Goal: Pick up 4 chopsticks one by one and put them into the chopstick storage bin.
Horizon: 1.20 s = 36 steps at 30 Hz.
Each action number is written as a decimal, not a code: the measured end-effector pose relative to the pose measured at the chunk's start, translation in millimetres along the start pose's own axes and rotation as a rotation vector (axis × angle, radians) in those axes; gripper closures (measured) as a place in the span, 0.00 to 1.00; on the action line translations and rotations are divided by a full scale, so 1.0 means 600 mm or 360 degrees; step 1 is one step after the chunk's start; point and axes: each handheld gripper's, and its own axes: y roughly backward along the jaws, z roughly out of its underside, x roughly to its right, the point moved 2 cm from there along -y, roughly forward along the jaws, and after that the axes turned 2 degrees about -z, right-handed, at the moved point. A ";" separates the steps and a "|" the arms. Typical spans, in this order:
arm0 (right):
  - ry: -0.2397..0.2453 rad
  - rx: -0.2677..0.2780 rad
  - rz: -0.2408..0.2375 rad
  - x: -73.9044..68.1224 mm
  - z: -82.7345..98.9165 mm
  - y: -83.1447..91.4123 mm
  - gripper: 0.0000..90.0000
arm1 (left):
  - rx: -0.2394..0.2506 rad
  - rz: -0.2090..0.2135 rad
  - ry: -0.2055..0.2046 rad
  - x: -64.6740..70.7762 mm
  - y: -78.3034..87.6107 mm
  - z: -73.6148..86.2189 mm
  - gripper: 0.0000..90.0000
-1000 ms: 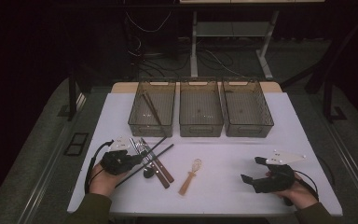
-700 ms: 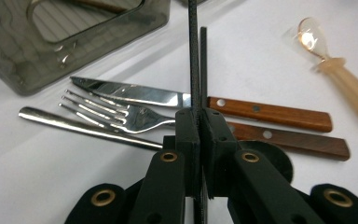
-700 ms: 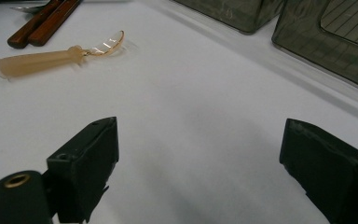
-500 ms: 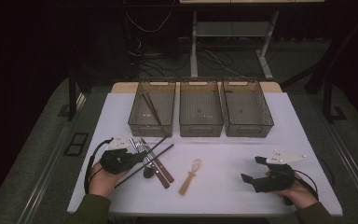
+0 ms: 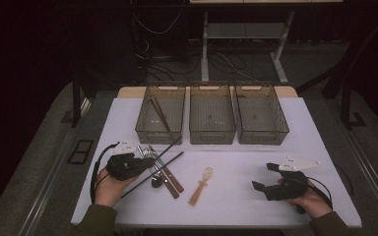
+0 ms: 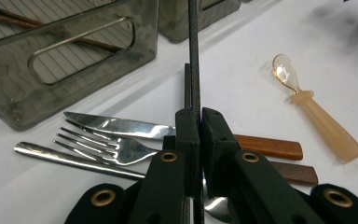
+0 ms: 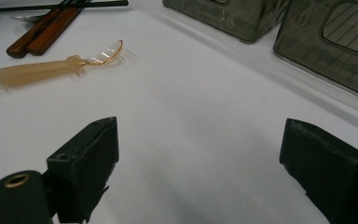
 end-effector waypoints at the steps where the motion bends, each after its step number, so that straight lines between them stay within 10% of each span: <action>1: 0.0004 -0.0001 0.0001 0.001 0.000 -0.001 0.13 | 0.0002 0.0000 -0.0006 -0.001 -0.001 -0.002 0.95; 36: -0.0020 0.0017 0.0025 0.003 -0.001 0.000 0.13 | 0.0146 -0.0028 -0.0019 -0.039 -0.041 -0.087 0.95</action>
